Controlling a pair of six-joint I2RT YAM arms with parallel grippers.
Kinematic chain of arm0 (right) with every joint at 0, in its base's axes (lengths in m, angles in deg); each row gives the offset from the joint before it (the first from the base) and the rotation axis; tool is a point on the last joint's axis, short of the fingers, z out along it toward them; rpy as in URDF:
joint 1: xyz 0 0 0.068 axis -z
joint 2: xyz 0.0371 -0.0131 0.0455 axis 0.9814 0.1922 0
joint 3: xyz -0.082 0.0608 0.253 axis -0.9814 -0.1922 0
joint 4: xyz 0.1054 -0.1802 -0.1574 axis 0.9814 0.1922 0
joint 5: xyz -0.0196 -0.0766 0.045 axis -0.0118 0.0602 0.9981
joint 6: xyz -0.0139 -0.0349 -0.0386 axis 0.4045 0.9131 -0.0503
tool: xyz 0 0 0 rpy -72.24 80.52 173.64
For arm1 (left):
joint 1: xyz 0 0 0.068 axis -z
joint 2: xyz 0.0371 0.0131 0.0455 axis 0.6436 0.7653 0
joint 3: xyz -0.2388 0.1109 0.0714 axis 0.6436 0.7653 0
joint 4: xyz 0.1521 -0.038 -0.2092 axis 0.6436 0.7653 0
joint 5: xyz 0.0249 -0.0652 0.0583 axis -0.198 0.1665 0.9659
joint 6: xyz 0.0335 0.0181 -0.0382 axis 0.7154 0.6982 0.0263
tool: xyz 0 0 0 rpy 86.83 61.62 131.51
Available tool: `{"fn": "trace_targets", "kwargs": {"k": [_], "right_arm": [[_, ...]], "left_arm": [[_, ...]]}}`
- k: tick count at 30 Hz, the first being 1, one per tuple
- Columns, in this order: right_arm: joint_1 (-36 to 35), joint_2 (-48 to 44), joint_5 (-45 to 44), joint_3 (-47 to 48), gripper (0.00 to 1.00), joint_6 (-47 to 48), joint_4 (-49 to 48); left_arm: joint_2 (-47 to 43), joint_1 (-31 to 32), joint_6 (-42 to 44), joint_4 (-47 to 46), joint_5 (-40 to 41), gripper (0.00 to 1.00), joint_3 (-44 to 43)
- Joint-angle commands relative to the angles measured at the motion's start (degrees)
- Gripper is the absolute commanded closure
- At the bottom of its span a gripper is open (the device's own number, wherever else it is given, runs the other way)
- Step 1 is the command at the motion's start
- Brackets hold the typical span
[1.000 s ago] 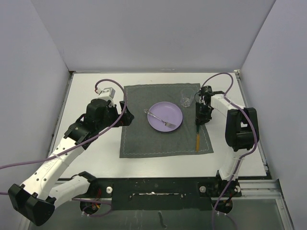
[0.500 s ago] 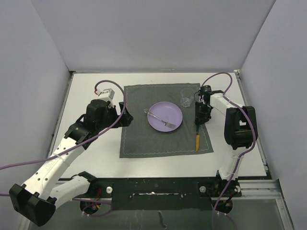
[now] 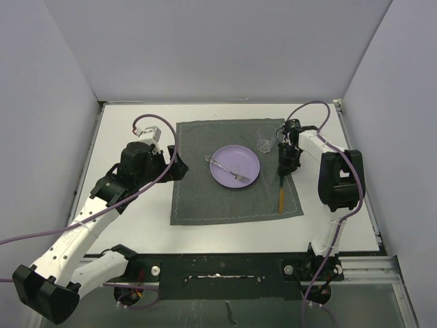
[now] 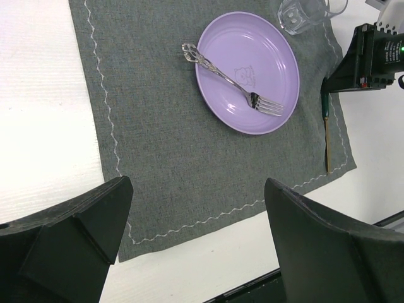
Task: Set the dinner table for one person
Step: Adjust the knife on the napkin.
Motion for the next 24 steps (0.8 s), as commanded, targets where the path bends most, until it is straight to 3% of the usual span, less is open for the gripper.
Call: {"fn": "trace_targets", "kwargs": {"k": [1, 10, 24], "right_arm": [[-0.85, -4.28, -2.86, 3.81, 0.91, 0.21, 2.49], [-2.09, -11.64, -4.48, 8.55, 0.91, 0.68, 8.00], [-1.80, -9.60, -1.93, 1.35, 0.84, 0.63, 3.79]], "left_arm": [[-1.88, -0.39, 0.20, -1.87, -1.60, 0.14, -0.89], [-4.07, -0.37, -1.32, -1.34, -2.89, 0.14, -0.81], [-6.52, -0.37, -1.62, 0.79, -2.28, 0.14, -0.33]]}}
